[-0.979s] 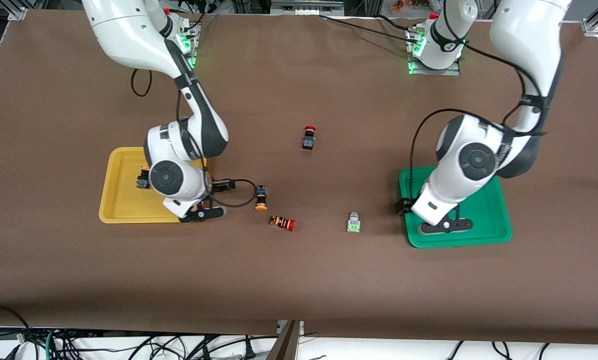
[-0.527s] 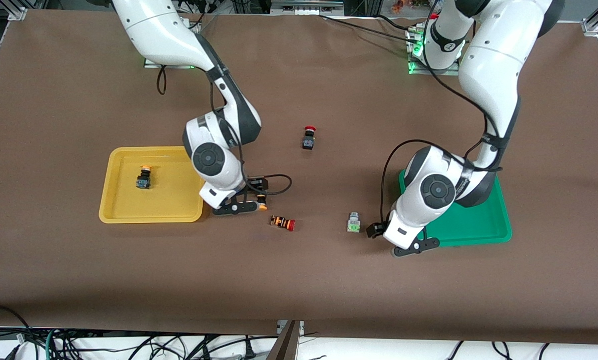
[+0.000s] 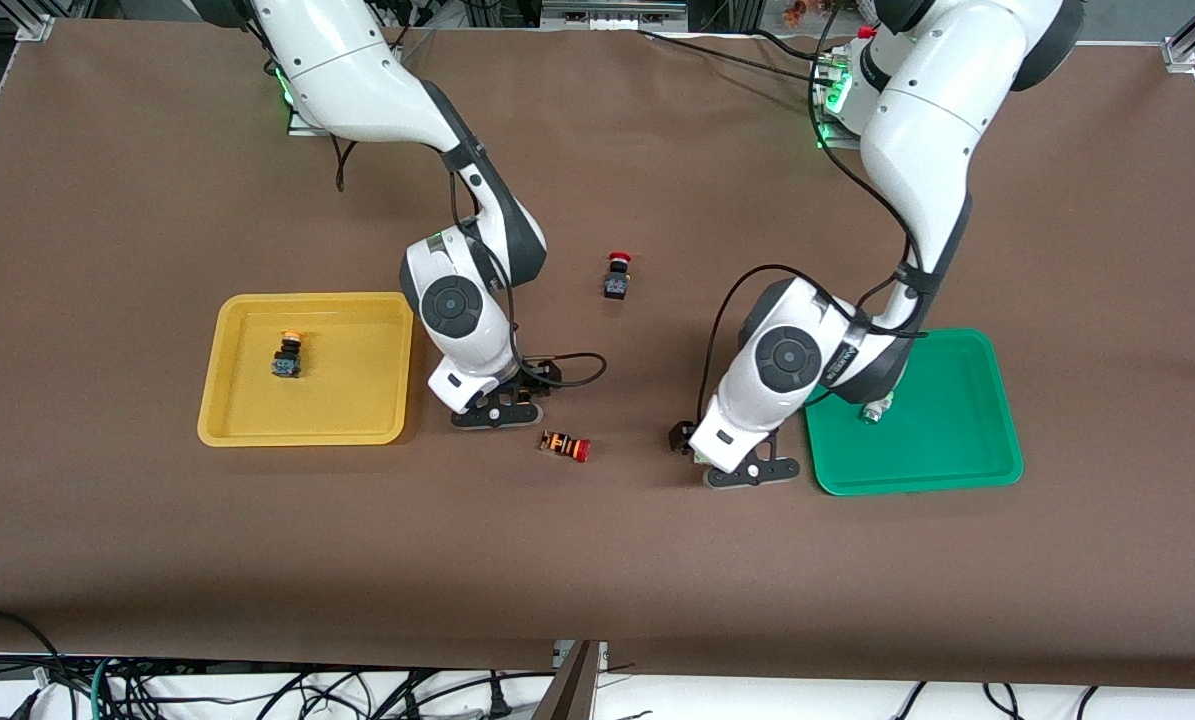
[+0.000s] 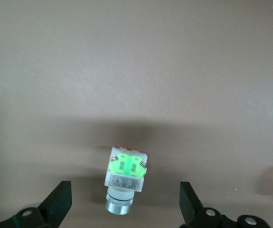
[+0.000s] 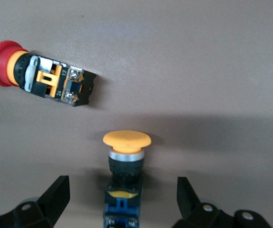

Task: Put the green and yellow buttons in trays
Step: 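Carry the held buttons over the yellow and green trays with both grippers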

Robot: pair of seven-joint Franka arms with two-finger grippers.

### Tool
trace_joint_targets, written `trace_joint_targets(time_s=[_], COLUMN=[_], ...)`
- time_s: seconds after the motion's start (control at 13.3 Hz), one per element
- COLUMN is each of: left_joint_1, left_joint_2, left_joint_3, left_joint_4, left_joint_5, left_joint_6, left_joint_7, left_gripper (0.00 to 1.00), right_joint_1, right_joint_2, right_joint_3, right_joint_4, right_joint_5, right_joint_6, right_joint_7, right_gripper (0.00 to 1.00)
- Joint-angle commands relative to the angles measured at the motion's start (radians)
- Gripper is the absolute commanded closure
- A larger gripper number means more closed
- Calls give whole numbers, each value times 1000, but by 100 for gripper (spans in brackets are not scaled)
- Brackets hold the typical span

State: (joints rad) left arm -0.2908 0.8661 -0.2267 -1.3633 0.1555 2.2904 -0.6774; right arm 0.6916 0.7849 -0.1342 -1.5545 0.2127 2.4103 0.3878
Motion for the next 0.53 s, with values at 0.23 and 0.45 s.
trace_joint_targets(time_s=[0.23, 0.45], left_joint_1=[-8, -11], left_joint_2=[48, 45], left_joint_3=[10, 10], left_joint_4=[9, 9], left_joint_5=[98, 98], left_joint_6=[44, 44], left_joint_7=[4, 4], left_gripper=[17, 79], right_joint_1=[-6, -18], right_joint_2=[28, 7], right_joint_3=[-2, -8], right_joint_4=[44, 47], right_joint_5=[16, 16], right_joint_6=[10, -45], right_joint_7=[8, 0], right_gripper=[87, 100])
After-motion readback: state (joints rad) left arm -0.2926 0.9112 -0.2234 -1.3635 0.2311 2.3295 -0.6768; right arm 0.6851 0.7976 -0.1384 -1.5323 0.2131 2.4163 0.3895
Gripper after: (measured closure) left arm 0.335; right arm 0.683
